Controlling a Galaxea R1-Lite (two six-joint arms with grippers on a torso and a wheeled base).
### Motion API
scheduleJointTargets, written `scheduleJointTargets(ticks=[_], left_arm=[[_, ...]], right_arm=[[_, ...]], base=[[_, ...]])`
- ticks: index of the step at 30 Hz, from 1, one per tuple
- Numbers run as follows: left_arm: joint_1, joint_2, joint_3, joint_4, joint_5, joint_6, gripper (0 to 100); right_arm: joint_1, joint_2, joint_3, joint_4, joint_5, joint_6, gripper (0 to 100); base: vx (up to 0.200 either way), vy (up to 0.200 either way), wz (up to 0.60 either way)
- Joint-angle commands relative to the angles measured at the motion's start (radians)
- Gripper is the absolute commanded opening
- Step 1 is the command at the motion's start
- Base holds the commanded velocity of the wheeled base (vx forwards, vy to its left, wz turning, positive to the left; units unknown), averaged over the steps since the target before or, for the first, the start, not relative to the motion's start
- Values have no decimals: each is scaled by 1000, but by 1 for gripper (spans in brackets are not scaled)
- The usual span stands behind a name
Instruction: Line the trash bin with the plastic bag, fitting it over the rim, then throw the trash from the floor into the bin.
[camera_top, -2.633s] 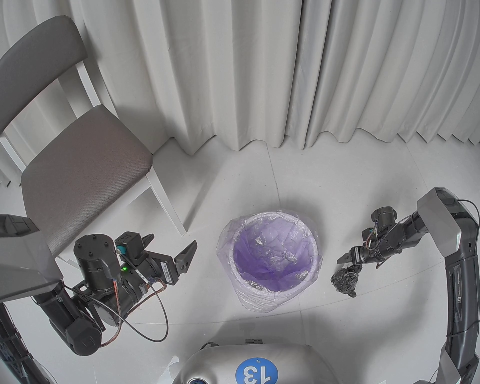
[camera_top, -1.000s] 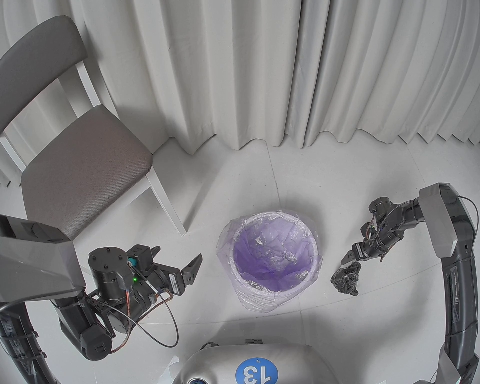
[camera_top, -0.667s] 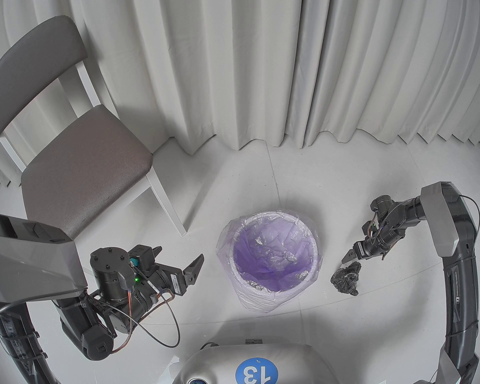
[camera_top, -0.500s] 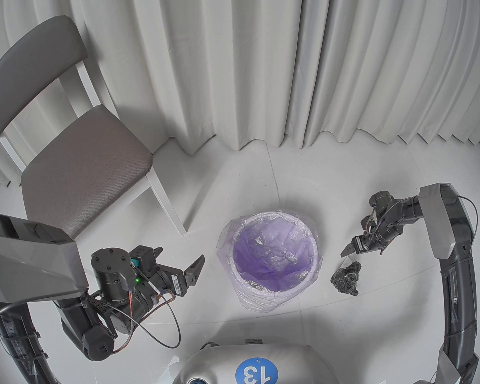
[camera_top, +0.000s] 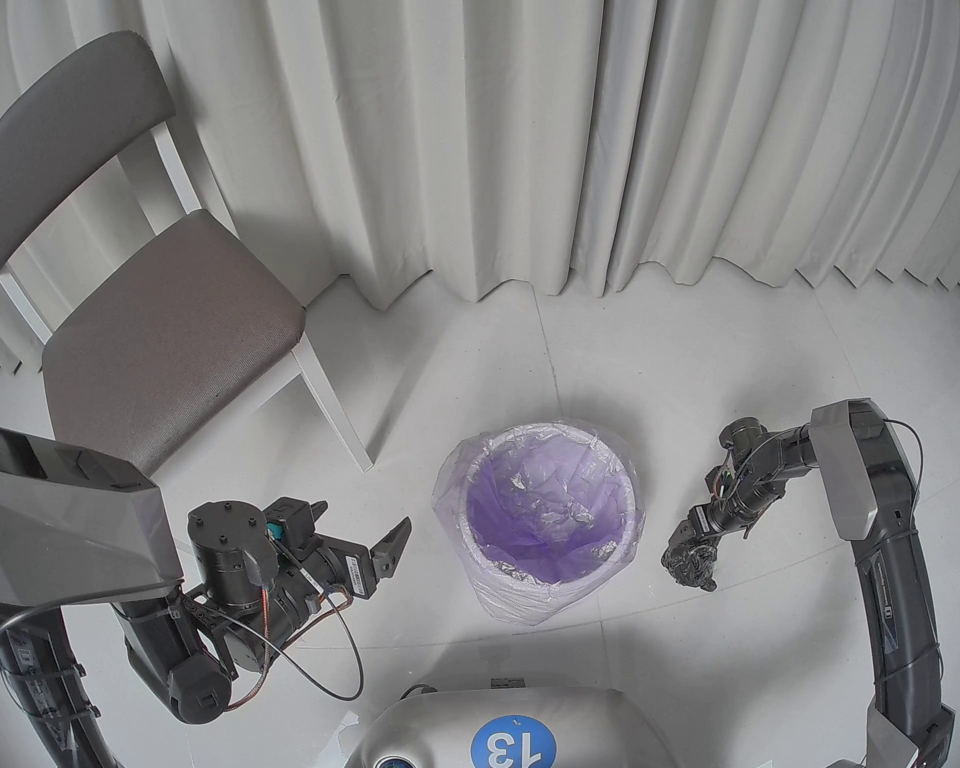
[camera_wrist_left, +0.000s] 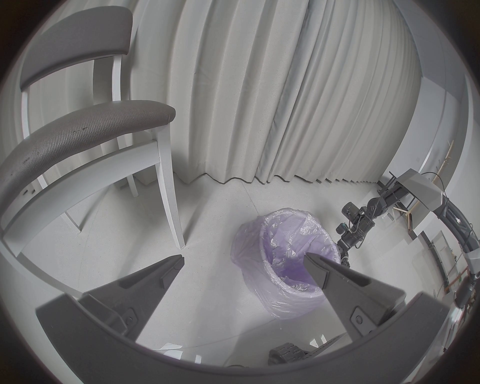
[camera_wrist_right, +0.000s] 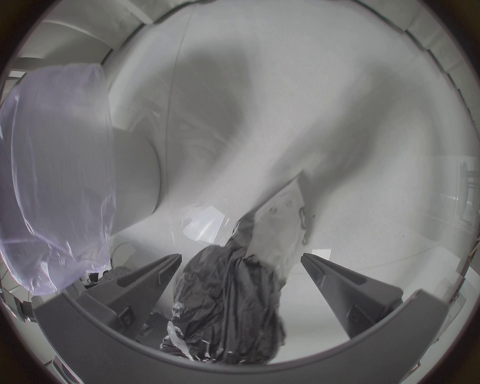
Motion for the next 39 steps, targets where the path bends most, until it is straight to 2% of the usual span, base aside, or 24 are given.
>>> scheduleJointTargets(ticks=[1,14,15,39], left_arm=[[-1,7,3,-16,2,-1,100],[-1,6,12,-16,9,-5,100],[-1,7,12,-16,11,-5,100],[5,-1,41,-18,11,-13,100]], right_arm=[[5,13,0,15,3,0,100],[6,15,0,18,9,1,100],[6,15,0,18,9,1,0],[-1,21,0,-22,50,21,0]], base=[[0,0,0],[0,0,0],[0,0,0],[0,0,0]])
